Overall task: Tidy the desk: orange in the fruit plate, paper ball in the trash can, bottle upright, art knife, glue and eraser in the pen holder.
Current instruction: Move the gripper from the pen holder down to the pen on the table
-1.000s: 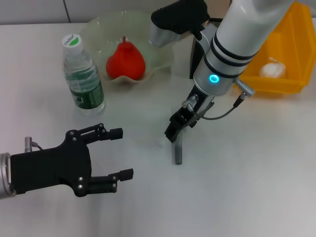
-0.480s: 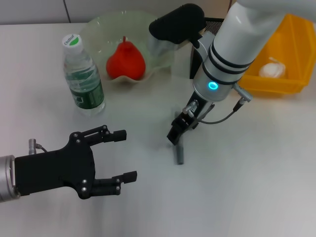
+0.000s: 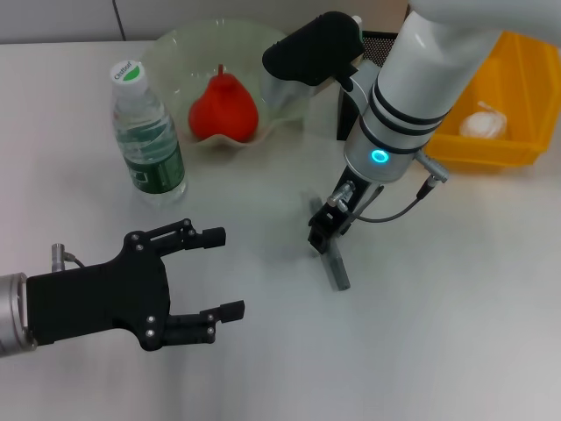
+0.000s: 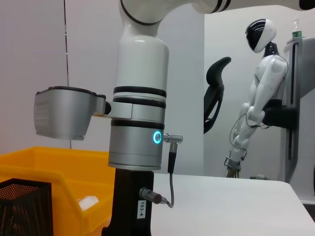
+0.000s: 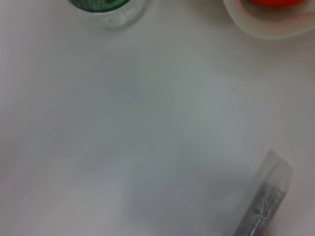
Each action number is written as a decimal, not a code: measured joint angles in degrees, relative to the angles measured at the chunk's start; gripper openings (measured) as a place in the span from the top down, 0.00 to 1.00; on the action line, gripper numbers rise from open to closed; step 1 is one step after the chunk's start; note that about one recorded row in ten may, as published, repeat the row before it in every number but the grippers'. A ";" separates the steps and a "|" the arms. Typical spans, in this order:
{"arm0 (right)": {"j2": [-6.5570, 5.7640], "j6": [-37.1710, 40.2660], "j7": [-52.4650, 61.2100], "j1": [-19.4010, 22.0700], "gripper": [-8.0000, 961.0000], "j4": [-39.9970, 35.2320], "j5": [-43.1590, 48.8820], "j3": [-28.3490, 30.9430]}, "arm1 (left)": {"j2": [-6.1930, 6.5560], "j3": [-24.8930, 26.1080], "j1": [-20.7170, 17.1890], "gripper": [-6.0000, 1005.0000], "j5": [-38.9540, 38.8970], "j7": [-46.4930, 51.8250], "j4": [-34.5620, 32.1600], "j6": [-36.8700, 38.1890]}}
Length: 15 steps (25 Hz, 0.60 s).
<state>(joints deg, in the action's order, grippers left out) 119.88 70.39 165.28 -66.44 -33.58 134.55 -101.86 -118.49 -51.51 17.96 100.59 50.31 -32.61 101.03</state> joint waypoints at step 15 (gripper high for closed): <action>0.00 1.80 -0.20 -0.19 0.63 0.35 1.74 -0.01 | 0.02 -0.06 0.29 0.17 -0.64 0.14 0.36 0.13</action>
<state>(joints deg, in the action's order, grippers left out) 119.88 72.19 165.08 -66.63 -33.23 136.29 -101.87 -118.47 -51.56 18.25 99.95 50.45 -32.25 101.16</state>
